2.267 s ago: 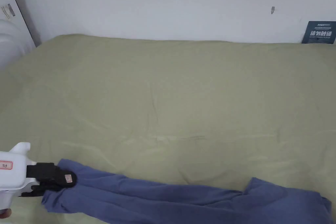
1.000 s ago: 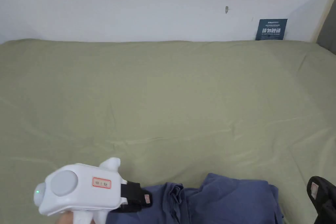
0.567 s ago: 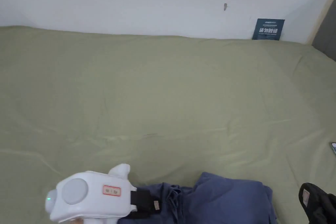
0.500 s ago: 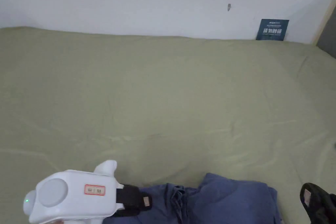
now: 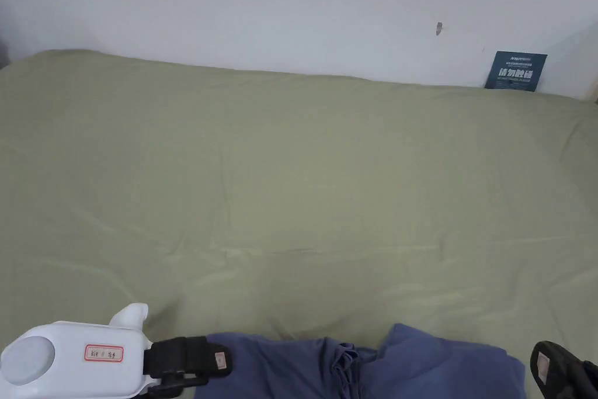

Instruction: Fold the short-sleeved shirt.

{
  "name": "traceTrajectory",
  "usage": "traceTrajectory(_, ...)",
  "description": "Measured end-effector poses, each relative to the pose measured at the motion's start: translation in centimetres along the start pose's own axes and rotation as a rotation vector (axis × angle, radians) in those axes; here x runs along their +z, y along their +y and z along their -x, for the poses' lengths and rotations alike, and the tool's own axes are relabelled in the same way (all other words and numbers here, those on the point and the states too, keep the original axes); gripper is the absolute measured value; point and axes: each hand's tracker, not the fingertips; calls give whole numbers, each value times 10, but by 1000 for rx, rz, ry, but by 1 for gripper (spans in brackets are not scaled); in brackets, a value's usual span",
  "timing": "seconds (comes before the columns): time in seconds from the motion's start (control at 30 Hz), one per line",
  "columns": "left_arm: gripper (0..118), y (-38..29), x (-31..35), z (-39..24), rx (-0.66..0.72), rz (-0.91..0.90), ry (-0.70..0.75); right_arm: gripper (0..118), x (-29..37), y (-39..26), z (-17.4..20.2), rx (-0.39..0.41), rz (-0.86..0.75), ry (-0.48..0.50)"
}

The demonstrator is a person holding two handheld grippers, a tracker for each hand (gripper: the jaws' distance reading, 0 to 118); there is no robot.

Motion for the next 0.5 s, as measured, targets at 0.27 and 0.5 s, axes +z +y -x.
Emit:
traceTrajectory(0.27, 100, 14, -31, 16, 104, 55, -241, 0, -2, -2, -4, 4, 19, -31)
traceTrajectory(0.5, 18, 3, -37, 19, 104, 57, -139, 0, 1, -3, -4, 7, 32, -40)
